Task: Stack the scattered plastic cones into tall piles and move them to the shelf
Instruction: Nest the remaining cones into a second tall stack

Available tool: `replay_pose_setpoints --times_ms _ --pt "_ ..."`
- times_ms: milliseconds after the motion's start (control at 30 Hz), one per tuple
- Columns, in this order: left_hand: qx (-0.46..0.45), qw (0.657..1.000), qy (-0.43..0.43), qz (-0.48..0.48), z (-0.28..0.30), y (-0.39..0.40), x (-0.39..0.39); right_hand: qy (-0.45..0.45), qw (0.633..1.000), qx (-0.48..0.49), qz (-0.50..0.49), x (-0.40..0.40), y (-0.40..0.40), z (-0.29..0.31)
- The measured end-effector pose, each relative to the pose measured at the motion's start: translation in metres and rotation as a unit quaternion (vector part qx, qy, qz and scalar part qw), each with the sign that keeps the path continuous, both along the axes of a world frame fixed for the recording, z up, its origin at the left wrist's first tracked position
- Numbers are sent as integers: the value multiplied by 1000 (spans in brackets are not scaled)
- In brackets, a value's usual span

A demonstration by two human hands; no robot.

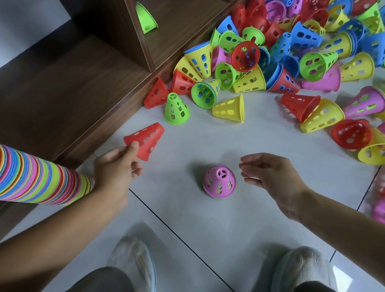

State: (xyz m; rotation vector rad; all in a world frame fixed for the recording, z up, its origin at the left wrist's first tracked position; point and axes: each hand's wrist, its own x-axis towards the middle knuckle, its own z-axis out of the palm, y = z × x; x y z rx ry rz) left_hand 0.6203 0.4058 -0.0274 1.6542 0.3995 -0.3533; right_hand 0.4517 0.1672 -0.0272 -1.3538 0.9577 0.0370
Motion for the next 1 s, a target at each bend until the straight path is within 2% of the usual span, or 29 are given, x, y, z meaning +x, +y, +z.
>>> replay_pose_setpoints --times_ms 133,400,600,867,933,1000 --pt "-110 987 42 -113 32 -17 -30 -34 999 21 -3 19 -12 8" --pt "-196 934 133 -267 54 -36 -57 -105 991 53 61 76 -27 25" --pt "-151 910 158 -351 38 -38 -58 -109 986 108 70 121 -30 25" --pt "-30 896 164 -412 14 -38 -53 -91 975 184 91 154 -37 23" --pt "-6 894 158 -419 10 -38 -52 -91 974 187 91 159 -37 23" --pt "49 888 116 -442 8 -37 -51 -90 975 184 89 161 -36 24"
